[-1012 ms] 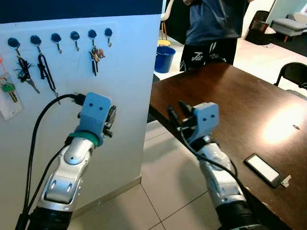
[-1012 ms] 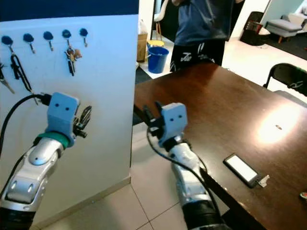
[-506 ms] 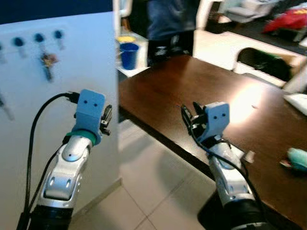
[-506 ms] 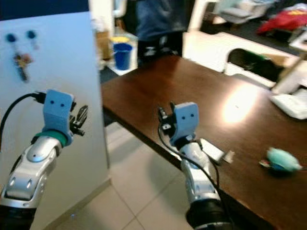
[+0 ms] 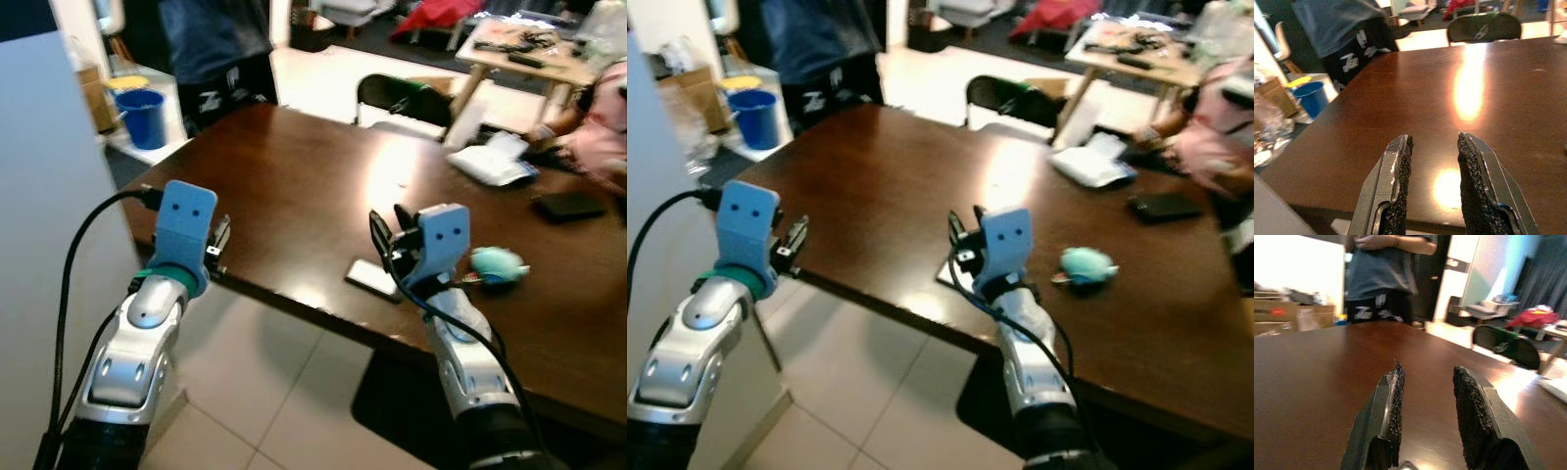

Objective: Hang keys on a hook

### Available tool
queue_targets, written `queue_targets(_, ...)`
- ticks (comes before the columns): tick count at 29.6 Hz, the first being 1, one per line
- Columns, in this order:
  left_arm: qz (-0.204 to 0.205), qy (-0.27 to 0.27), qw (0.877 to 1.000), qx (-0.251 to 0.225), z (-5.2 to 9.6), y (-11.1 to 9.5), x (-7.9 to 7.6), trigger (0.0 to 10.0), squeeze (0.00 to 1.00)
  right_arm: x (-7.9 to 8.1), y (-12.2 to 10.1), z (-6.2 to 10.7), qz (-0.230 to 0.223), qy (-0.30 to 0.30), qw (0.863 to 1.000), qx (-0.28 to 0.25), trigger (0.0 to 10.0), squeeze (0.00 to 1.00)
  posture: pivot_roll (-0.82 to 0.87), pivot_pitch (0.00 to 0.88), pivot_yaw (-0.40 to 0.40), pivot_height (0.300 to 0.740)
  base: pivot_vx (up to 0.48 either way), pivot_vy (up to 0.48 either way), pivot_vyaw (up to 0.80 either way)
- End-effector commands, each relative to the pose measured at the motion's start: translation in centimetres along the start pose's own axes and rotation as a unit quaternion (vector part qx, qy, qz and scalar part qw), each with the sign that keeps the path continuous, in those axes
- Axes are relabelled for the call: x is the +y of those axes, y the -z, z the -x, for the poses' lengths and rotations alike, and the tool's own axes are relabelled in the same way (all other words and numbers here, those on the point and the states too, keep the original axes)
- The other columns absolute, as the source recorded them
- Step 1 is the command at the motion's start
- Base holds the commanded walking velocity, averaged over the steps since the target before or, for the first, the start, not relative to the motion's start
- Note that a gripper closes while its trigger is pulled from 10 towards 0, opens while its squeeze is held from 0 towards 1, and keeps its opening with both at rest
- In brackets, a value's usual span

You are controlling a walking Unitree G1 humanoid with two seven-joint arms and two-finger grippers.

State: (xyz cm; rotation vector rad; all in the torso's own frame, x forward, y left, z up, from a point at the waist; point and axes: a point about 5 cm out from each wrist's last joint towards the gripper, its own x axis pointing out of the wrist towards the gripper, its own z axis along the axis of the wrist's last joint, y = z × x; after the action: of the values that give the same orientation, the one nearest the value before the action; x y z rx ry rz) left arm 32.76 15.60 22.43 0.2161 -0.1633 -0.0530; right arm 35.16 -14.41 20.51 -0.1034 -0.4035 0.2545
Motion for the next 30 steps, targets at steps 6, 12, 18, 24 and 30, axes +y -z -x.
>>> queue_targets(6, -0.019, 0.016, 1.0, 0.004, 0.2, 0.6, -0.8, 10.0, 0.0, 0.4, 0.3, 0.1, -0.011, -0.004, 1.0, 0.005, 10.0, 0.0, 0.08, 0.043, 0.03, 0.74, 0.0, 0.0, -0.8)
queue_targets(12, -0.014, 0.025, 1.0, 0.001, 0.2, 0.4, -1.2, 10.0, 0.0, 0.4, 0.3, 0.2, -0.012, -0.002, 1.0, 0.004, 10.0, 0.0, 0.08, 0.043, 0.031, 0.74, 0.0, 0.0, -0.8)
queue_targets(18, -0.02, 0.027, 0.999, 0.001, 0.2, 0.5, -1.2, 10.0, 0.0, 0.4, 0.3, 0.2, -0.012, -0.001, 1.0, 0.004, 10.0, 0.0, 0.08, 0.045, 0.032, 0.74, 0.0, 0.0, -0.8)
queue_targets(24, -0.026, 0.018, 0.999, -0.005, 0.2, 0.4, -1.0, 10.0, 0.0, 0.5, 0.4, 0.1, -0.012, -0.001, 1.0, 0.005, 10.0, 0.0, 0.08, 0.045, 0.035, 0.74, 0.0, 0.0, -0.8)
queue_targets(30, -0.045, -0.005, 0.999, -0.008, 0.1, 0.6, -0.5, 10.0, 0.0, 1.1, 0.3, -0.1, -0.01, -0.012, 1.0, -0.002, 10.0, 0.0, 0.08, 0.046, 0.034, 0.74, 0.428, 0.0, 0.0)
